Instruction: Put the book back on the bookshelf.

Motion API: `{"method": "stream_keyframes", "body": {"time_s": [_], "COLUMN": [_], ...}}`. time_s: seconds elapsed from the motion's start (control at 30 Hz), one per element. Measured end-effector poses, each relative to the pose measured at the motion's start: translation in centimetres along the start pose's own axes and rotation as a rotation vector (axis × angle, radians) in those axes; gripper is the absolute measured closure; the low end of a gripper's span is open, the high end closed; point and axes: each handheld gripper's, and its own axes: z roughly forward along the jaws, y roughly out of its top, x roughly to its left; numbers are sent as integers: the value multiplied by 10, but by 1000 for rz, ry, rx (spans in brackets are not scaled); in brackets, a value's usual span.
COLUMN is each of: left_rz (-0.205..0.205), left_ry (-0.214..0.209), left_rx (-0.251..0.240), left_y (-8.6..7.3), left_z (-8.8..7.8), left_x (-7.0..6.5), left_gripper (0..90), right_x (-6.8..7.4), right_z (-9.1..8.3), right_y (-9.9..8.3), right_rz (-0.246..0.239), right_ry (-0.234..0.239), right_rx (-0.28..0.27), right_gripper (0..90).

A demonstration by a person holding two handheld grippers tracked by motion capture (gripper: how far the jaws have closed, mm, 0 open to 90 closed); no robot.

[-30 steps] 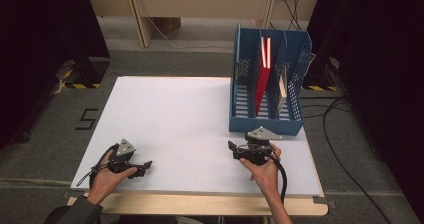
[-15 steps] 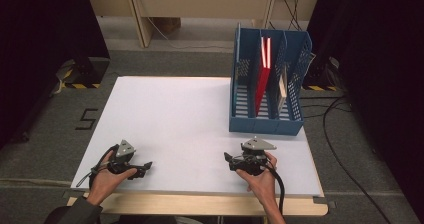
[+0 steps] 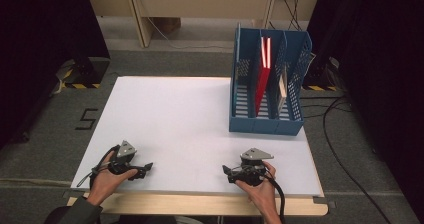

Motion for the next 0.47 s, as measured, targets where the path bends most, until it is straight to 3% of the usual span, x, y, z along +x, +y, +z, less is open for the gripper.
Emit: {"method": "stream_keyframes", "body": {"time_s": [0.1,0.47], "left_rz": [-2,3], "left_ry": [-2,-2], "left_rx": [0,2], "left_y": [0,-1], "left_z": [0,2], "left_x": [0,-4], "left_gripper": [153,152], "right_x": [1,1], "right_z": [-3,-10], "right_y": [-3,-10], "right_rz": [-19,-9], "right_ry": [-13,-30], "right_rx": [6,19], "right_gripper": [191,183]}}
